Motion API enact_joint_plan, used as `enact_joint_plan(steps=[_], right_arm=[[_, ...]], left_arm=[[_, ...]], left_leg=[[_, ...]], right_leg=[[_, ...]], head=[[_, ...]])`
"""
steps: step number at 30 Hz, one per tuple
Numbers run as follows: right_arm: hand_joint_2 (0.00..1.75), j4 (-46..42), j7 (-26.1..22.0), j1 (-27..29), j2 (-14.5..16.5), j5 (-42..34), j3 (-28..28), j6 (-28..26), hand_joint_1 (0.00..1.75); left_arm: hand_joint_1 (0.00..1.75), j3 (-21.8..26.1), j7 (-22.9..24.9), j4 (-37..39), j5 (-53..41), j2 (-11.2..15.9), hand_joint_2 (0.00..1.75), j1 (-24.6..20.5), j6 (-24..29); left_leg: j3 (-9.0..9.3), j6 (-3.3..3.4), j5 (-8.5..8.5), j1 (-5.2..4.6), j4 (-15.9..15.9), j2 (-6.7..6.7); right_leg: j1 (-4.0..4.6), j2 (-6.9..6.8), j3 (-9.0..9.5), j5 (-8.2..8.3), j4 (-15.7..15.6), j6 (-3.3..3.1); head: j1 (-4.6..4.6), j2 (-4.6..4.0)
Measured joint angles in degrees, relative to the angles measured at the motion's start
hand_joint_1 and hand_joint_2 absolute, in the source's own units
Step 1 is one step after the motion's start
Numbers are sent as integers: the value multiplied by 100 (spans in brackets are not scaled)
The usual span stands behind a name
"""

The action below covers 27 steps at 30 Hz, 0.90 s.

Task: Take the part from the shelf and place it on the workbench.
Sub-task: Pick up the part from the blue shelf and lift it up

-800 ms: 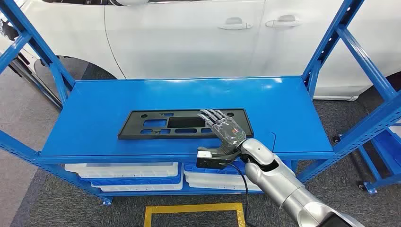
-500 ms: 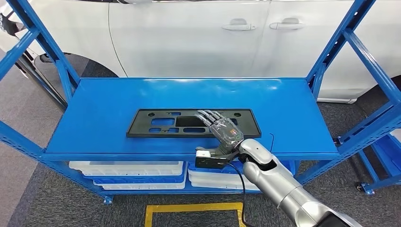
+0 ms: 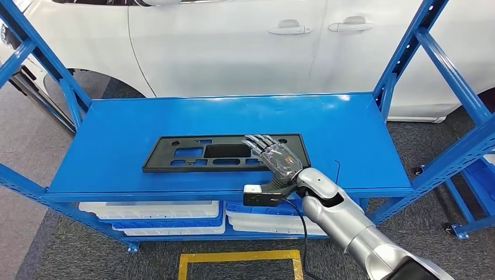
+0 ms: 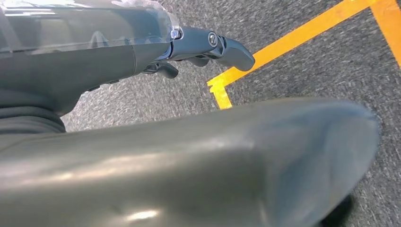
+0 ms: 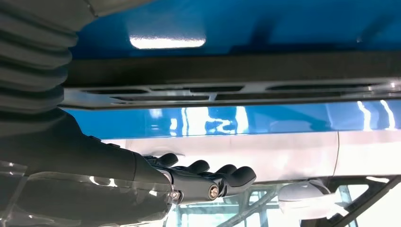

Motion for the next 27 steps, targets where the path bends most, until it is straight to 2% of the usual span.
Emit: enact_joint_plan(steps=[1, 2, 3, 4, 6, 7, 8, 12, 15, 16, 18, 19, 20, 21, 23, 24, 27], right_arm=[[175, 13, 15, -1, -1, 72, 21, -34, 0], [175, 24, 32, -4, -1, 140, 42, -76, 0], [175, 31, 50, -11, -1, 201, 59, -120, 0], [175, 33, 69, -24, -1, 255, 70, -164, 0], [175, 34, 109, -58, -2, 348, 83, -259, 0], [175, 34, 123, -71, -3, 376, 86, -290, 0], [175, 34, 130, -78, -3, 392, 88, -310, 0], [175, 36, 134, -81, -4, 400, 89, -319, 0], [175, 38, 155, -83, -5, 455, 103, -376, 0], [175, 42, 173, -86, -13, 497, 115, -438, 0], [175, 75, 255, -46, -30, 667, 152, -591, 0], [175, 99, 329, -26, -38, 795, 174, -676, 0], [175, 125, 424, -8, -40, 956, 195, -739, 0], [175, 145, 540, -21, -42, 1138, 214, -797, 0], [175, 208, 868, -85, -42, 1657, 287, -944, 0], [175, 251, 1050, -117, -42, 1952, 342, -1010, 0], [175, 431, 1553, -203, -38, 2759, 517, -1155, 0]], left_arm=[[0, 0, -2, 0, 3, 0, 0, 8, 1], [0, 0, -5, 0, 7, 0, 0, 15, 2], [0, 0, -10, 0, 9, 1, 0, 18, 3], [0, 0, -18, 0, 10, 1, 0, 17, 3], [0, 0, -36, 0, 11, 5, 0, 5, 4], [0, 0, -42, 0, 11, 7, 0, 1, 4], [0, 0, -45, 0, 11, 9, 0, -2, 4], [0, -1, -48, 0, 11, 9, 0, -2, 4], [0, -3, -53, 0, 11, 9, 0, 1, 4], [0, -11, -55, 0, 12, 8, 0, 0, 4], [0, -37, -55, 0, 16, 6, 0, 4, 6], [0, -52, -55, 0, 18, 4, 0, 4, 10], [0, -63, -55, 0, 20, 3, 0, 8, 14], [0, -72, -55, 0, 21, 1, 0, 9, 18], [0, -89, -52, 0, 27, -2, 0, 5, 27], [0, -93, -49, 0, 35, -3, 0, 0, 34], [0, -100, -32, 0, 57, -5, 0, -5, 53]], left_leg=[[-107, -2, -30, 1, 197, 0], [-106, 7, 54, 1, 167, 0], [9, 28, 235, 1, -94, 0], [208, 63, 462, -4, -520, 0], [561, 134, 725, -30, -1255, 3], [647, 157, 758, -43, -1434, 4], [667, 164, 737, -50, -1478, 6], [667, 165, 746, -51, -1487, 5], [659, 179, 753, -64, -1477, 0], [674, 214, 774, -54, -1510, 3], [704, 287, 807, -32, -1573, 8], [720, 313, 817, -17, -1597, 9], [719, 306, 798, -15, -1571, 5], [720, 289, 773, -11, -1537, 1], [700, 233, 713, -25, -1458, -5], [689, 206, 691, -36, -1430, -5], [679, 121, 664, -34, -1411, -5]], right_leg=[[6, 1, 1, -3, 1, -3], [11, 3, 7, -7, 2, -4], [16, 7, 17, -12, 3, -1], [22, 11, 32, -19, 2, 5], [45, 16, 48, -33, 3, 30], [54, 16, 49, -37, 4, 41], [62, 17, 45, -38, 6, 50], [60, 19, 42, -37, 8, 54], [41, 21, 35, -29, -1, 97], [34, 19, -42, -141, 169, 143], [9, 15, -473, -513, 1045, 238], [-5, 12, -645, -622, 1382, 277], [-21, 9, -676, -544, 1408, 291], [-35, 4, -500, -321, 1027, 295], [-37, 4, -176, -50, 332, 264], [-31, 8, -102, -13, 164, 235], [-7, 17, -92, -24, 112, 118]], head=[[0, 0], [0, 0], [0, 0], [0, 0], [0, 0], [0, 0], [0, 0], [0, 0], [0, 0], [0, 0], [0, 0], [0, 0], [0, 0], [0, 0], [-1, 0], [-1, 0], [-1, 0]])
